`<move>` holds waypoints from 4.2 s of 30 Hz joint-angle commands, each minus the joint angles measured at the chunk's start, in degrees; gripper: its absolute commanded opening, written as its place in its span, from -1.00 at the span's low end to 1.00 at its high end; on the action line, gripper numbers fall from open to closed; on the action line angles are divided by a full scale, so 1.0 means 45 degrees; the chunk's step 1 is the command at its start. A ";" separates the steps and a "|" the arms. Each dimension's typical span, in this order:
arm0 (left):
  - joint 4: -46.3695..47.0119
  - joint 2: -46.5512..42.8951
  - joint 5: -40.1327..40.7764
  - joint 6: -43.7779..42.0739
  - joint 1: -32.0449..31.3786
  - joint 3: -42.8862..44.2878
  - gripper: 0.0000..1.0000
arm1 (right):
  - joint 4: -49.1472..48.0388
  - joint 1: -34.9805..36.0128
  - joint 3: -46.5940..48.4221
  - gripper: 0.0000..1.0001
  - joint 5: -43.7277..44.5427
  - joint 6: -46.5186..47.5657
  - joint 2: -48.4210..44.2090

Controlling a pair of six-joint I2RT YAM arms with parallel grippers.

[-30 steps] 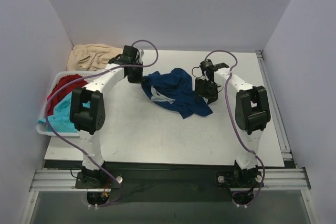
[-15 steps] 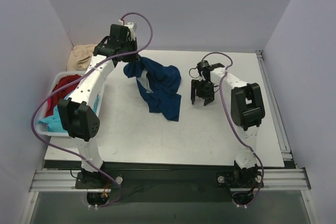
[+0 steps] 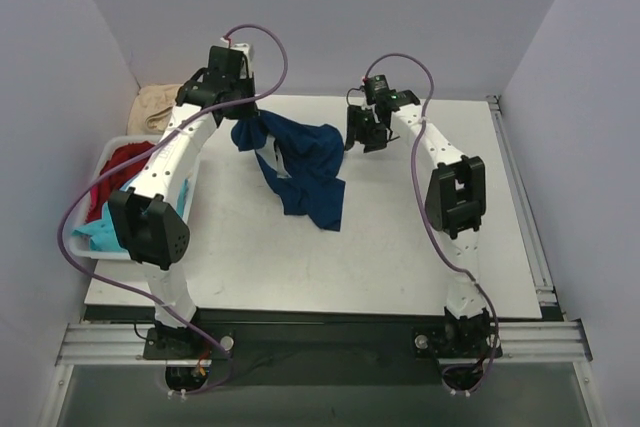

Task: Fold and stack the t-shirts

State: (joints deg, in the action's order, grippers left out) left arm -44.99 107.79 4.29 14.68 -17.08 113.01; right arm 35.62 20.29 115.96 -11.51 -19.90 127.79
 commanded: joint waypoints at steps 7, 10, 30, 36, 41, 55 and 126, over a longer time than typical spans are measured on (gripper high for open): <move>-0.0742 -0.1315 0.1017 0.0469 0.0163 -0.1089 -1.00 | -0.1621 0.0236 0.2453 0.03 -0.1250 0.0262 0.2889; -0.0880 -0.1569 0.1038 0.0488 0.0222 -0.1499 -1.00 | -0.2171 0.0256 0.2725 0.04 -0.1427 0.0204 0.3320; -0.0978 -0.1473 0.0765 0.0450 0.1744 -0.0096 -1.00 | -0.2485 -0.0875 -0.0745 -1.00 0.1167 0.0341 -0.1631; -0.1212 -0.0673 0.0141 0.0254 0.2233 0.2126 -1.00 | -0.2446 -0.1755 -0.1433 -1.00 0.1463 0.0633 -0.3766; -0.1603 0.0303 -0.0426 -0.0155 0.2253 0.4296 -1.00 | -0.2271 -0.1717 -0.1394 -1.00 0.1990 0.1238 -0.5504; -0.1272 -0.1524 -0.1501 -0.0702 0.2272 0.5183 -1.00 | -0.2075 -0.0683 -0.1823 -1.00 0.4860 0.3562 -0.9899; 0.2052 0.0425 -0.2107 0.0294 0.2038 0.8011 -1.00 | -0.6957 -0.1094 -0.7565 -1.00 0.8651 0.4711 -1.3140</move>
State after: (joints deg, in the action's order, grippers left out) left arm -35.59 116.31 -13.08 20.47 -13.45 145.75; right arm 2.44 15.88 83.40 20.05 -6.07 72.60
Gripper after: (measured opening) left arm 0.056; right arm 0.031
